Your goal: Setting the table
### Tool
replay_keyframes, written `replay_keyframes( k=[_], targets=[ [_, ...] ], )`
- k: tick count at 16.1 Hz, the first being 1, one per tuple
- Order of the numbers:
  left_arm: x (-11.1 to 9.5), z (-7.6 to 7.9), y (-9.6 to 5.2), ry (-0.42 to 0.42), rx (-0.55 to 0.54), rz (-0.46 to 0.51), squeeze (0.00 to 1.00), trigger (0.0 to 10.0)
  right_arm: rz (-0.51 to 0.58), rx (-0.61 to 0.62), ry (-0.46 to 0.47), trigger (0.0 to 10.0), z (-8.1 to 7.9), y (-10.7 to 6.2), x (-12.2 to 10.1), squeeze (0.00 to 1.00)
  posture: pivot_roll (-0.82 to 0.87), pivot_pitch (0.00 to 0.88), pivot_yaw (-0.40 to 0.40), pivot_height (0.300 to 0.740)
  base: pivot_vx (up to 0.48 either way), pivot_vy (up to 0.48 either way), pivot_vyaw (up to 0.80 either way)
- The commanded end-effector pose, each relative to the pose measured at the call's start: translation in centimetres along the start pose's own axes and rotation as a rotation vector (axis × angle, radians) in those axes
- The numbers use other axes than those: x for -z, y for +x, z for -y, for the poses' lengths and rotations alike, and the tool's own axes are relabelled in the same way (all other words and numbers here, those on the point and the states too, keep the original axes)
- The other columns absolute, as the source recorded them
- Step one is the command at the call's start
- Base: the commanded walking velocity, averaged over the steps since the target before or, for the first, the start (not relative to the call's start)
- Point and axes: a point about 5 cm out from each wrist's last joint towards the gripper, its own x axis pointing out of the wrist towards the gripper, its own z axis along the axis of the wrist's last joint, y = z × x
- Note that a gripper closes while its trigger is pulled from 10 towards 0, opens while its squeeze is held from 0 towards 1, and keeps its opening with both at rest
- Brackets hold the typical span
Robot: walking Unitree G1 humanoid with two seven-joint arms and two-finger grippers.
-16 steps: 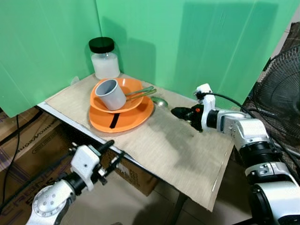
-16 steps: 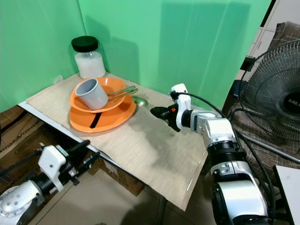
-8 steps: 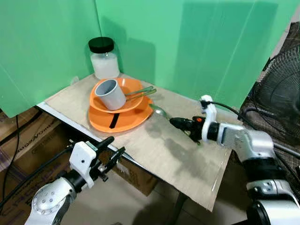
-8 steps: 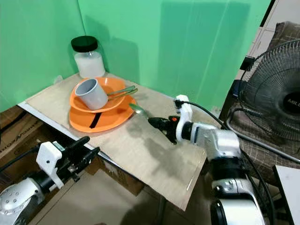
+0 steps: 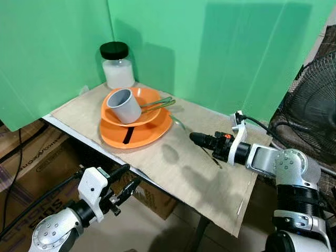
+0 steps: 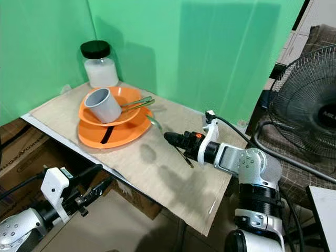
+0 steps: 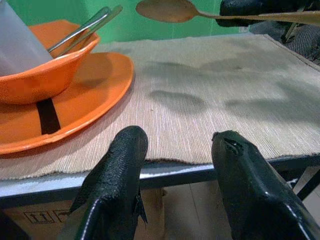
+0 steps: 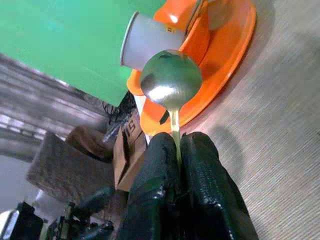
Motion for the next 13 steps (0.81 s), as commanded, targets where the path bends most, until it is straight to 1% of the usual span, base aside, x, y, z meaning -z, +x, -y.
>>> replay_keyframes(
  k=[1,2,3,6,10,11,12,13],
  targets=[
    [-0.44,0.10,-0.03,0.006,0.015,0.005,0.00,10.0,0.009,-0.003,-0.002,10.0,-0.42,-0.17,-0.10,0.00,-0.05,0.000,0.014,0.740,0.000,0.000,0.00],
    [-0.42,0.12,-0.05,0.006,0.017,0.002,0.00,10.0,0.011,0.005,0.010,10.0,-0.58,0.03,0.02,0.22,-0.04,0.000,0.013,0.740,0.000,0.000,0.00],
    [-0.41,0.16,-0.08,0.006,0.018,0.000,0.00,10.0,0.018,0.021,0.026,10.0,-0.66,0.17,0.05,1.00,-0.04,0.000,0.012,0.740,0.000,0.000,0.00],
    [-0.37,0.28,-0.19,0.006,0.019,-0.004,0.00,10.0,0.032,0.058,0.044,10.0,-0.35,0.42,0.06,1.00,-0.04,0.000,0.010,0.740,0.000,0.000,0.00],
    [-0.28,0.32,-0.41,0.006,0.018,-0.012,0.00,10.0,0.038,0.079,0.014,10.0,-0.33,0.47,0.09,1.00,-0.04,0.000,0.012,0.740,0.000,0.000,0.00],
    [-0.21,0.29,-0.61,0.007,0.018,-0.020,0.00,10.0,-0.004,0.125,-0.145,10.0,-0.50,0.16,0.34,1.00,-0.04,0.000,0.015,0.740,0.000,0.000,0.00],
    [-0.18,0.29,-0.66,0.008,0.019,-0.024,0.00,10.0,-0.022,0.139,-0.202,10.0,-0.53,0.09,0.46,1.00,-0.04,0.000,0.015,0.740,0.000,0.000,0.00],
    [0.05,0.27,-0.98,0.019,0.023,-0.045,0.00,10.0,-0.080,0.183,-0.381,10.0,-0.69,-0.22,0.69,1.00,-0.04,0.000,0.017,0.740,0.000,0.000,0.00]
  ],
)
